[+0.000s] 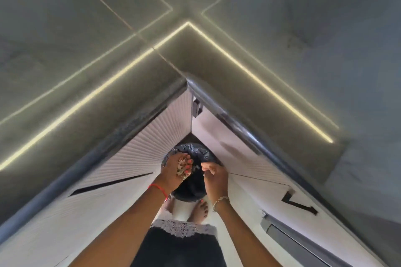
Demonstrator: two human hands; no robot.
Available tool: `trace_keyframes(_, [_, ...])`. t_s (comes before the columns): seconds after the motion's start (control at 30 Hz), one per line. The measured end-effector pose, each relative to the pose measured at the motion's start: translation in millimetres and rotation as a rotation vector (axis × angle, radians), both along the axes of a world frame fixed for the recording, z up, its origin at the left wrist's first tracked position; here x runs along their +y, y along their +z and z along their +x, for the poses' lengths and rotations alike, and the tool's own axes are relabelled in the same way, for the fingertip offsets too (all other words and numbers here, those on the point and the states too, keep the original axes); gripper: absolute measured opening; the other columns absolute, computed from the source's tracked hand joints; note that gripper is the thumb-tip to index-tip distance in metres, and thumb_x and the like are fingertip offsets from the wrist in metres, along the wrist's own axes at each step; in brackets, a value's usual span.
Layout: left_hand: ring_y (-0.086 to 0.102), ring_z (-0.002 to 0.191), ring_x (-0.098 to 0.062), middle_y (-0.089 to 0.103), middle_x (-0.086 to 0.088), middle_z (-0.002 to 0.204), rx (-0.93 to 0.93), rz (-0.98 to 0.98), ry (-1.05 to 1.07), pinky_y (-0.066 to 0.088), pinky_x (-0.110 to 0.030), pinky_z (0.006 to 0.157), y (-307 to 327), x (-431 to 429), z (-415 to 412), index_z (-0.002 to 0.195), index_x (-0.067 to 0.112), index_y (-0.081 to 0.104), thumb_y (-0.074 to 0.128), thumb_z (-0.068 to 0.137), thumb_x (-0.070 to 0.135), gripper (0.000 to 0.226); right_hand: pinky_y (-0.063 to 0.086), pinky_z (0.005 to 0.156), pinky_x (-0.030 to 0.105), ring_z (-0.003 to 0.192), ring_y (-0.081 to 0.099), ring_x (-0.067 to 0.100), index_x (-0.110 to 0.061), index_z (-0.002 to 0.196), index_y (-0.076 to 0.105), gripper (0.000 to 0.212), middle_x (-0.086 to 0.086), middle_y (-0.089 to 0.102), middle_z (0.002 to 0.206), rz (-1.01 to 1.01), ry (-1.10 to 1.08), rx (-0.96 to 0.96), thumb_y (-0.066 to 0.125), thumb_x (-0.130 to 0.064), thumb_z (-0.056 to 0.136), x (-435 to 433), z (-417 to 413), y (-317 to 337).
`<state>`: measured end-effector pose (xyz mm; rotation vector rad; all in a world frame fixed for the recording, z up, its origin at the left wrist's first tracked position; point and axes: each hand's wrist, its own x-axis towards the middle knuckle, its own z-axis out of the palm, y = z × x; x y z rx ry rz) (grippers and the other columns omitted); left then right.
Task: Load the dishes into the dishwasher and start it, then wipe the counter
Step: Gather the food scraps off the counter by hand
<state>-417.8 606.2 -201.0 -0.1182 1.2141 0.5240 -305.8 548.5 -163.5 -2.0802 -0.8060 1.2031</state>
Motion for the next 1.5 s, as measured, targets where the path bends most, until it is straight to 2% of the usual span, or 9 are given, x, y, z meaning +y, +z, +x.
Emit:
trace_keyframes(0.17, [0.044,0.034,-0.008,0.048,0.001,0.045,0.088,0.078,-0.097,0.038,-0.016,0.036,-115,-4,6,0.065,0.011,0.045,0.037,0.094,0.012,0.030,0.040,0.063,0.012,0.065,0.051,0.005,-0.013,0.063,0.063,0.035,-0.004,0.058,0.067,-0.117,0.048,-0.019,0.045,0.012,0.081,0,-7,-128])
trace_keyframes(0.27, [0.053,0.041,-0.005,0.056,0.000,0.053,0.212,0.085,-0.190,0.044,-0.013,0.046,-179,-3,2,0.071,0.011,0.055,0.055,0.087,0.027,0.022,0.039,0.088,0.021,0.099,0.059,0.019,-0.003,0.106,0.066,0.027,0.009,0.065,0.104,-0.256,0.097,0.011,0.043,0.000,0.090,1,-12,-193])
trace_keyframes(0.4, [0.029,0.138,-0.019,0.026,0.002,0.152,0.327,0.054,-0.445,0.024,-0.041,0.114,-259,-7,-7,0.142,0.035,0.035,0.066,0.068,0.068,0.086,0.033,0.101,0.028,0.122,0.047,0.023,-0.005,0.139,0.040,0.042,0.012,0.045,0.140,-0.358,0.100,0.069,0.038,-0.012,0.098,5,-11,-225])
trace_keyframes(0.5, [0.052,0.105,-0.021,0.060,-0.013,0.104,0.678,0.232,-0.430,0.039,-0.028,0.090,-210,0,4,0.105,0.014,0.068,0.060,0.090,0.028,0.022,0.027,0.108,0.028,0.134,0.038,0.025,-0.006,0.141,0.036,0.044,0.011,0.039,0.145,-0.380,0.125,0.045,0.036,-0.008,0.098,8,-8,-224])
trace_keyframes(0.63, [0.056,0.049,-0.021,0.058,-0.007,0.049,0.798,0.324,-0.354,0.053,-0.041,0.065,-188,-1,5,0.047,0.014,0.063,0.069,0.077,0.002,0.033,0.026,0.104,0.020,0.133,0.039,0.020,-0.008,0.139,0.041,0.045,0.008,0.042,0.144,-0.355,0.123,0.004,0.034,0.001,0.095,14,-2,-198])
trace_keyframes(0.77, [0.064,0.088,-0.030,0.069,-0.012,0.087,1.036,0.555,-0.683,0.045,-0.029,0.070,-133,6,13,0.083,0.013,0.069,0.071,0.079,0.014,0.004,0.029,0.104,0.021,0.133,0.039,0.020,-0.003,0.137,0.042,0.051,0.011,0.043,0.143,-0.317,0.134,0.012,0.033,0.010,0.089,24,1,-158])
trace_keyframes(0.9, [0.005,0.145,-0.028,0.010,-0.007,0.156,0.758,0.664,-1.084,0.015,-0.041,0.116,-107,4,10,0.150,0.018,0.014,0.074,0.074,0.010,0.097,0.032,0.106,0.025,0.132,0.039,0.022,-0.001,0.138,0.040,0.053,0.013,0.043,0.142,-0.316,0.182,0.000,0.033,0.011,0.087,30,1,-111])
trace_keyframes(1.1, [0.040,0.129,-0.024,0.047,-0.016,0.135,0.831,0.762,-1.098,0.025,-0.019,0.104,-10,15,3,0.134,0.001,0.045,0.060,0.076,-0.002,0.059,0.038,0.094,0.021,0.114,0.054,0.020,-0.005,0.132,0.047,0.043,0.011,0.052,0.132,-0.272,0.452,-0.144,0.036,0.001,0.091,41,4,-12])
trace_keyframes(1.5, [0.059,0.106,-0.029,0.063,-0.020,0.115,0.889,1.028,-1.446,0.043,-0.032,0.080,227,30,2,0.112,-0.002,0.060,0.056,0.087,0.016,0.030,0.046,0.089,0.036,0.106,0.058,0.034,-0.002,0.109,0.058,0.027,0.022,0.061,0.113,-0.032,0.904,-0.376,0.042,-0.010,0.088,76,-3,202])
